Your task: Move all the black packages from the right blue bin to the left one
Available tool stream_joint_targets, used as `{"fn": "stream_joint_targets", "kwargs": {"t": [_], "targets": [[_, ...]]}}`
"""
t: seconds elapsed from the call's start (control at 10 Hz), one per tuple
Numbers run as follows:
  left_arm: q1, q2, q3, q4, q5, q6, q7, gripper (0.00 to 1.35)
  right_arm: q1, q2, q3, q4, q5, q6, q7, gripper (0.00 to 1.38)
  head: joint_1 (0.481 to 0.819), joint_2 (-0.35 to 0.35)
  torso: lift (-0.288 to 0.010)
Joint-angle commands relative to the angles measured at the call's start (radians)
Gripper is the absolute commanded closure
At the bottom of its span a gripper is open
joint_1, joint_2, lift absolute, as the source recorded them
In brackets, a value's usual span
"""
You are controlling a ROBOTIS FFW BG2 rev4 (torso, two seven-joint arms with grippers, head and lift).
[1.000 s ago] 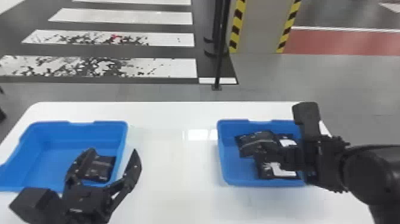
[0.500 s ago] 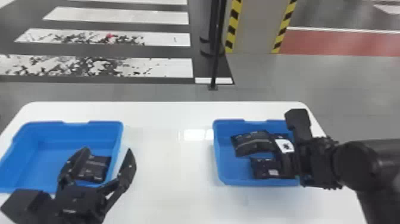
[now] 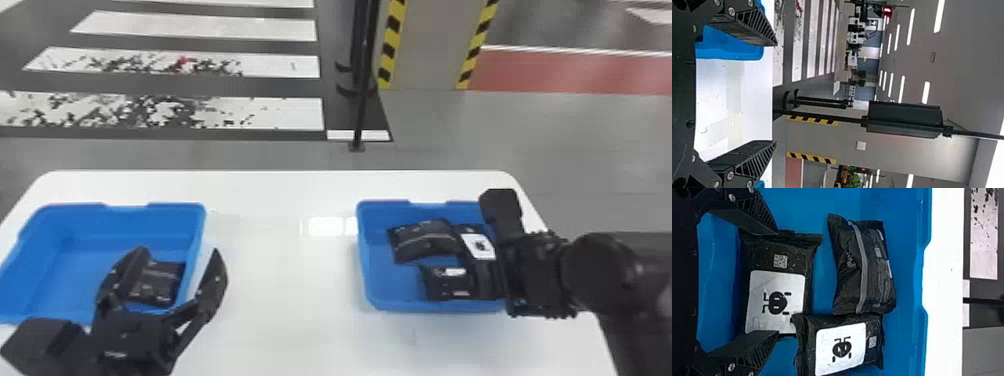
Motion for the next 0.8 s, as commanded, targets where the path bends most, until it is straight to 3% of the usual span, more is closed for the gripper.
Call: {"fn": "stream_joint_targets", "kwargs": {"t": [0.0, 0.2, 0.3, 0.4, 0.5, 0.7], "targets": [[0.0, 0.0, -0.002, 0.004, 0.0, -0.004, 0.0, 0.16, -0.005, -0.002, -0.012, 0.015, 0.008, 0.0, -0.001, 0.13, 0.695, -0.088, -0.132], [0.0, 0.0, -0.002, 0.011, -0.002, -0.007, 0.0, 0.16, -0.025, -0.003, -0.016, 0.066, 0.002, 0.0, -0.006, 0.14, 0.695, -0.104, -0.132], [-0.003, 0.0, -0.004, 0.013, -0.004, -0.009, 0.0, 0.16, -0.037, -0.008, -0.016, 0.096, -0.014, -0.014, -0.004, 0.23, 0.695, -0.109, -0.132], [-0.005, 0.0, -0.004, 0.013, -0.004, -0.012, 0.0, 0.16, -0.037, -0.009, -0.016, 0.108, -0.031, -0.027, 0.006, 0.42, 0.695, -0.111, -0.132], [-0.005, 0.0, -0.004, 0.016, -0.004, -0.014, -0.002, 0.16, -0.037, -0.009, -0.016, 0.123, -0.049, -0.049, 0.029, 0.72, 0.695, -0.11, -0.132], [-0.008, 0.0, -0.004, 0.018, -0.002, -0.022, -0.003, 0.16, -0.008, -0.008, -0.016, 0.106, -0.089, -0.122, 0.049, 1.13, 0.695, -0.09, -0.132]]}}
